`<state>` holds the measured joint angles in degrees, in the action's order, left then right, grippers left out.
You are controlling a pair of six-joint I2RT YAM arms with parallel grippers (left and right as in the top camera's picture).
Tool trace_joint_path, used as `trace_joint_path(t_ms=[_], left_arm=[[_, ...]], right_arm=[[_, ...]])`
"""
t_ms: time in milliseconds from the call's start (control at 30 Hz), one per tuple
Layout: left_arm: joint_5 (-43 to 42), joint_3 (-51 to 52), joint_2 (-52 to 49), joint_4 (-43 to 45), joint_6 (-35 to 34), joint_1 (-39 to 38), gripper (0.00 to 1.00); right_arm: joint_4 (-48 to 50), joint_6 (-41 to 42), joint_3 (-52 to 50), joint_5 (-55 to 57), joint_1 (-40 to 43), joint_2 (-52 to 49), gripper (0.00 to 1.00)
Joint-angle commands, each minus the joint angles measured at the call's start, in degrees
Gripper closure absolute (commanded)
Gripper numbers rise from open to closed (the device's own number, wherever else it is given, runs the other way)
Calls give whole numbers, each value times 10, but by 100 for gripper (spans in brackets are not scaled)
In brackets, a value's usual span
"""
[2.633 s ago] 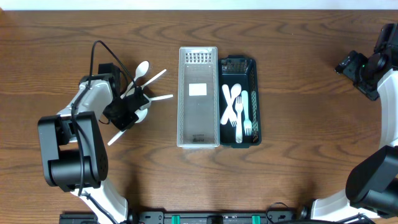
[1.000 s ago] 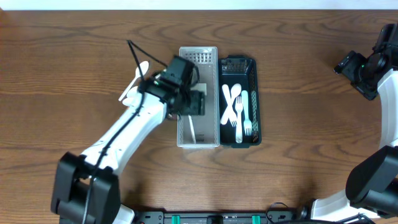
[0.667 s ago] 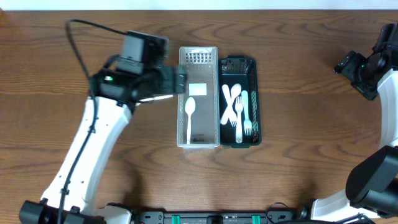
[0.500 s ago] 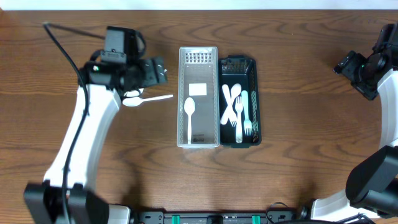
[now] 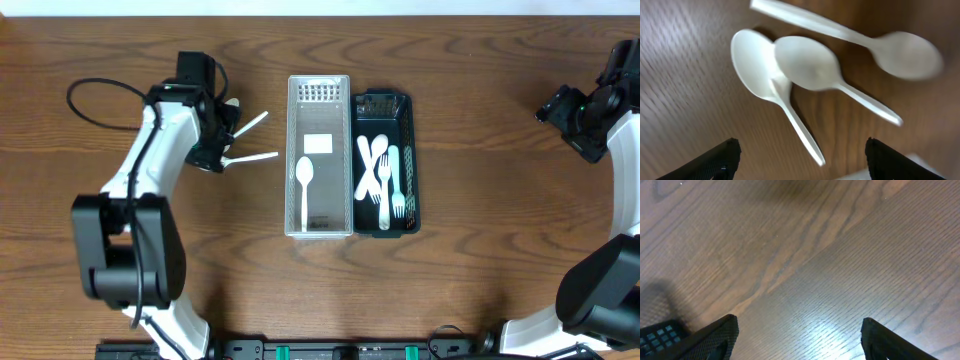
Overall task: Pack container
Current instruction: 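Grasp the next white spoon with the left gripper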
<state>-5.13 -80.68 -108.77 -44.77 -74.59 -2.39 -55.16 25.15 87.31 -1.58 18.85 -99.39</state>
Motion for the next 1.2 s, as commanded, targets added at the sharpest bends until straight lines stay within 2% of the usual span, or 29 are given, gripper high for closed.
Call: trace_joint_path(t_ms=[0, 67, 167, 433, 533, 700, 900, 1033, 1100, 1167], left_arm=[[1, 3, -36, -2, -115, 2, 18], [-8, 3, -49, -2, -133, 2, 19], [-10, 3, -64, -1, -143, 2, 27], [-10, 6, -87, -2, -143, 1, 27], [-9, 7, -97, -5, -143, 1, 32], [-9, 7, -115, -10, -142, 1, 35], [-25, 7, -118, -24, -129, 1, 59], [-35, 7, -116, -30, -15, 1, 78], [-35, 7, -114, -45, 40, 1, 92], [-35, 7, -108, -61, 90, 1, 94]], right_arm=[[-4, -4, -1, -4, 2, -4, 19], [-5, -3, -1, -4, 2, -4, 19], [-6, -3, 0, -4, 2, -4, 19], [0, -3, 0, -4, 2, -4, 19], [1, -3, -1, -3, 2, -4, 19], [-2, -3, -1, -4, 2, -4, 21], [-8, -3, -1, -4, 2, -4, 22], [-8, -3, -1, -4, 2, -4, 22], [-8, -3, -1, -4, 2, -4, 22], [-8, -3, -1, -4, 2, -4, 22]])
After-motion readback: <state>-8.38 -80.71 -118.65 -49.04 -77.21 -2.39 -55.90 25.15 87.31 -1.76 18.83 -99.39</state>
